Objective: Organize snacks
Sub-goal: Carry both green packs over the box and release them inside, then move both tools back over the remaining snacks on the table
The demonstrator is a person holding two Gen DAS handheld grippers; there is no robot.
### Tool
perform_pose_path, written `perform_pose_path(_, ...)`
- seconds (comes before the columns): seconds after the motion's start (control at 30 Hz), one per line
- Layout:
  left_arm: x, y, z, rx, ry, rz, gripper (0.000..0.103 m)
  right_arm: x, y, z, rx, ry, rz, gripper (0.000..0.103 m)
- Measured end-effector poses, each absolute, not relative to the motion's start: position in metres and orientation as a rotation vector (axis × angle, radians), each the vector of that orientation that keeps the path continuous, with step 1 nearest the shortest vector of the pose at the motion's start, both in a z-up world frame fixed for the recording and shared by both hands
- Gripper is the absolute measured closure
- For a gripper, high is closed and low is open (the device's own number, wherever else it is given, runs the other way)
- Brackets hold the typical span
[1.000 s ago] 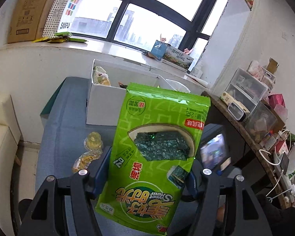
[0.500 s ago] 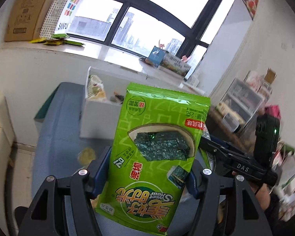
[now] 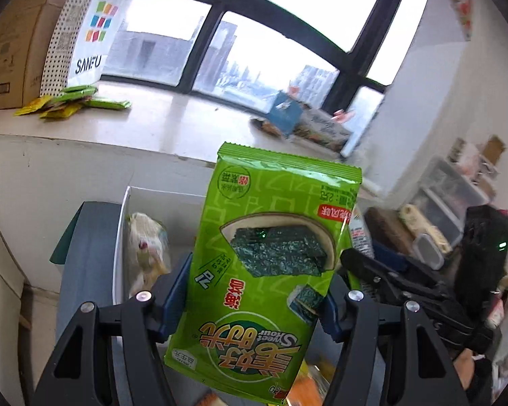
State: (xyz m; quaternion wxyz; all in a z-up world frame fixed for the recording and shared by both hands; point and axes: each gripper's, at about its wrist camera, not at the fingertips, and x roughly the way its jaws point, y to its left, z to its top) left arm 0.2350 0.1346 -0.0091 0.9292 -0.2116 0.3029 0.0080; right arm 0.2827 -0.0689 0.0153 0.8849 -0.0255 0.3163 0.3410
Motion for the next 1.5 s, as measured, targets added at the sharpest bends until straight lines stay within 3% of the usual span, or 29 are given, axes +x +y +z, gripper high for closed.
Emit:
perform_pose_path(0.23, 0.284, 0.149, -0.029, -0.387, 0.664, 0.065, 0.034, 0.34, -0.037, 0.002, -0.1, 0.741, 0.707, 0.035)
perform_pose_path(0.3, 0.289, 0.152, -0.036, -0.394, 0.683, 0.062, 0.03, 0.345, -0.032, -0.003, -0.118, 0.747, 0.702, 0.033)
perform_pose_path(0.33, 0.29, 0.153, -0.039, -0.4, 0.695, 0.069, 0.021, 0.348, -0.033, -0.005, -0.11, 0.753, 0.71, 0.027)
perform_pose_path(0.37, 0.292, 0.156, -0.043, -0.404, 0.716, 0.095, 0.006, 0.35, -0.034, -0.007, -0.092, 0.762, 0.721, 0.009)
perform_pose_path(0.43, 0.287, 0.162, -0.046, -0.424, 0.704, 0.122, 0.0, 0.355, -0.041, -0.012, -0.04, 0.771, 0.701, 0.0)
perform_pose_path(0.7, 0.254, 0.155, -0.033, -0.336, 0.656, 0.15, 0.0, 0.346, -0.065, -0.013, 0.017, 0.758, 0.687, 0.0)
perform_pose_path(1.07, 0.134, 0.104, 0.009, -0.252, 0.551, 0.131, 0.0, 0.223, -0.116, 0.024, -0.071, 0.589, 0.772, 0.0)
perform_pose_path(1.5, 0.033, 0.047, -0.015, -0.258, 0.622, 0.158, 0.0, 0.105, -0.172, 0.012, -0.12, 0.521, 0.72, 0.0)
